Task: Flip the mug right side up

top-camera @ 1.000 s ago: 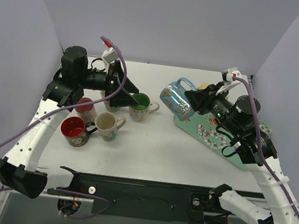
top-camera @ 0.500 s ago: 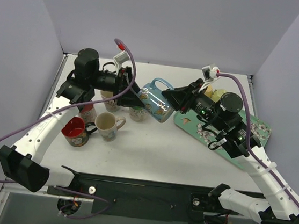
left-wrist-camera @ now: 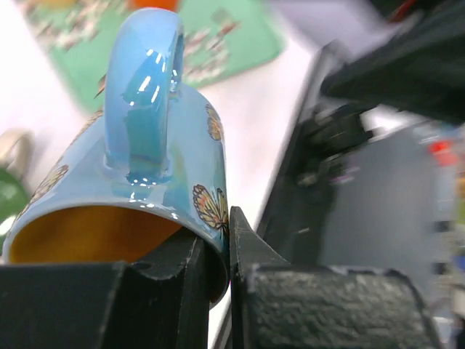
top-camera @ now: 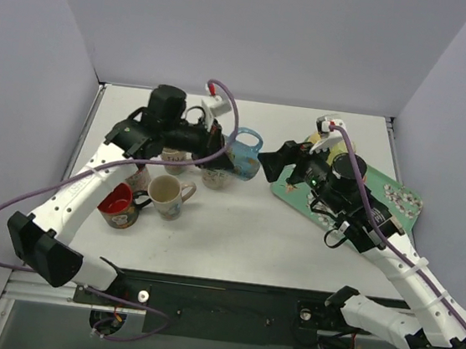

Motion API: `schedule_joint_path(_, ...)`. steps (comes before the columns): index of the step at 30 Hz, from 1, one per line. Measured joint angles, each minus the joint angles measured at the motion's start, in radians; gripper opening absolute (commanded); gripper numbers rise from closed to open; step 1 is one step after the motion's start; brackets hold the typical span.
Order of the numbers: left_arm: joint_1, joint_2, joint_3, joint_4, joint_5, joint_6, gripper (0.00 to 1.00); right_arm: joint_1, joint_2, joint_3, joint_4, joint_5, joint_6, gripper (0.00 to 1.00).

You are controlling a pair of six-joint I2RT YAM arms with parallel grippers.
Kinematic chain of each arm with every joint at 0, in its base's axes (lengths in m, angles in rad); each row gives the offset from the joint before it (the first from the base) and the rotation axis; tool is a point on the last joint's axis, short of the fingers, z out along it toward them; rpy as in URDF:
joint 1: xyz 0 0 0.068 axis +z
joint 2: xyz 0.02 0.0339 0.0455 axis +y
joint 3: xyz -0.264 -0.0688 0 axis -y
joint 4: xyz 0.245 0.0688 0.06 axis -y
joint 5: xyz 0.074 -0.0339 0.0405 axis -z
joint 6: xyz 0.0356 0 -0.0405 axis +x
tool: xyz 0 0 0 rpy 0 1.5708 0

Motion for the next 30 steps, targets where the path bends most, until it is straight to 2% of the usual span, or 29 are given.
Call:
schedule_joint_path(3,-0.123,0.027,-0.026,-0.121,-0.304,0.178,0.00,-0.033,-0.048,-0.036,-0.113,0.185,-0.008,0.93)
schedule_joint_path(6,-0.285,0.039,-0.108,-0.240,-0.579,0.315,0.00,-0.122,-0.113,-0.110,-0.197,0.314,0.015,0.93)
schedule_joint_path(8,-0.356,0.065,-0.143,-0.312,-0.695,0.379,0.00,-0.201,-0.152,-0.165,-0.237,0.367,0.035,0.93)
schedule_joint_path(11,-0.388,0.125,-0.172,-0.369,-0.829,0.444,0.00,-0.272,-0.180,-0.208,-0.290,0.424,0.053,0.93)
schedule_joint_path(15,-0.384,0.179,-0.216,-0.362,-0.942,0.502,0.00,-0.284,-0.185,-0.214,-0.327,0.457,0.050,0.93)
schedule_joint_path(18,-0.383,0.181,-0.248,-0.336,-0.974,0.540,0.00,-0.286,-0.185,-0.214,-0.341,0.475,0.041,0.93)
schedule_joint_path(25,-0.384,0.227,-0.268,-0.278,-0.969,0.600,0.00,-0.344,-0.174,-0.213,-0.381,0.522,-0.004,0.92)
schedule_joint_path(29,-0.378,0.264,-0.270,-0.267,-0.935,0.631,0.00,-0.432,-0.099,-0.176,-0.425,0.537,-0.061,0.92)
schedule_joint_path(30,-0.377,0.265,-0.269,-0.264,-0.932,0.636,0.03,-0.464,-0.067,-0.153,-0.433,0.531,-0.075,0.92)
